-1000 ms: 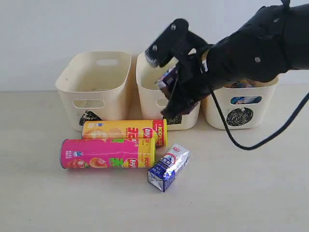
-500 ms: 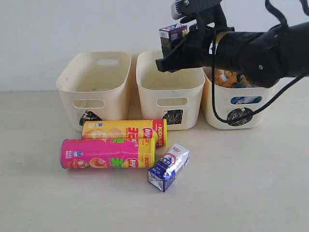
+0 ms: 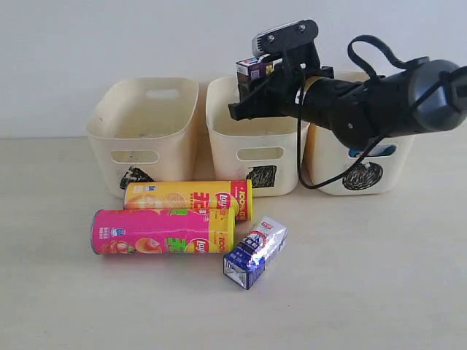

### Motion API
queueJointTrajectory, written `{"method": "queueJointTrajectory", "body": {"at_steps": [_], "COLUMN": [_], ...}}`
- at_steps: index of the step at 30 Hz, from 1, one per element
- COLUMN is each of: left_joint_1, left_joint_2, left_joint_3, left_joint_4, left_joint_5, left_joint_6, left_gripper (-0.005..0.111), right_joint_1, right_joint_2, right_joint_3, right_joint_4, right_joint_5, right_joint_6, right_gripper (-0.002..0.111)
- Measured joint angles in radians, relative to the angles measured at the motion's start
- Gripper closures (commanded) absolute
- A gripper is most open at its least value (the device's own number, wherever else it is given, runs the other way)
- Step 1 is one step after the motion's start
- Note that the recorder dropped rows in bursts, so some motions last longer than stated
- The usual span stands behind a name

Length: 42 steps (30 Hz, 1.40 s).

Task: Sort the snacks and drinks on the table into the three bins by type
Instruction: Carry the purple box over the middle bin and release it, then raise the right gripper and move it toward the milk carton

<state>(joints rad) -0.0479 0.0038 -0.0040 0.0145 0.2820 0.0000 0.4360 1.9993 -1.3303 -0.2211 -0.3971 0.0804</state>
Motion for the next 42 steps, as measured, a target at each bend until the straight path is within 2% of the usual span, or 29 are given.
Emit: {"method": "queueJointTrajectory", "body": {"at_steps": [15, 18, 23, 26, 36, 42], "left_joint_1": [0.0, 0.0, 0.0, 0.0, 0.0, 0.0], "left_joint_2": [0.0, 0.0, 0.0, 0.0, 0.0, 0.0], "left_joint_3": [0.0, 0.0, 0.0, 0.0, 0.0, 0.0], "left_joint_4": [0.0, 0.0, 0.0, 0.0, 0.0, 0.0], "left_joint_5": [0.0, 0.0, 0.0, 0.0, 0.0, 0.0], "left_joint_6": [0.0, 0.0, 0.0, 0.0, 0.0, 0.0], "left_gripper": [0.103, 0.103, 0.103, 0.103, 0.103, 0.103], "right_joint_1": [0.0, 0.0, 0.0, 0.0, 0.0, 0.0], "right_joint_2": [0.093, 0.099, 0.102, 0.102, 0.097, 0.018], "right_joint_3": [-0.081, -0.081, -0.081, -0.083, -0.083, -0.083], "right_joint_4": [0.0, 0.0, 0.0, 0.0, 0.002, 0.002], "right_joint_5": [0.071, 0.073, 0.075, 0.073, 0.078, 0.205], "right_joint_6": [0.001, 0.001, 0.001, 0.001, -0.023, -0.053], "right_gripper": [0.107, 0.093, 0.053, 0.042, 0.042, 0.042]}}
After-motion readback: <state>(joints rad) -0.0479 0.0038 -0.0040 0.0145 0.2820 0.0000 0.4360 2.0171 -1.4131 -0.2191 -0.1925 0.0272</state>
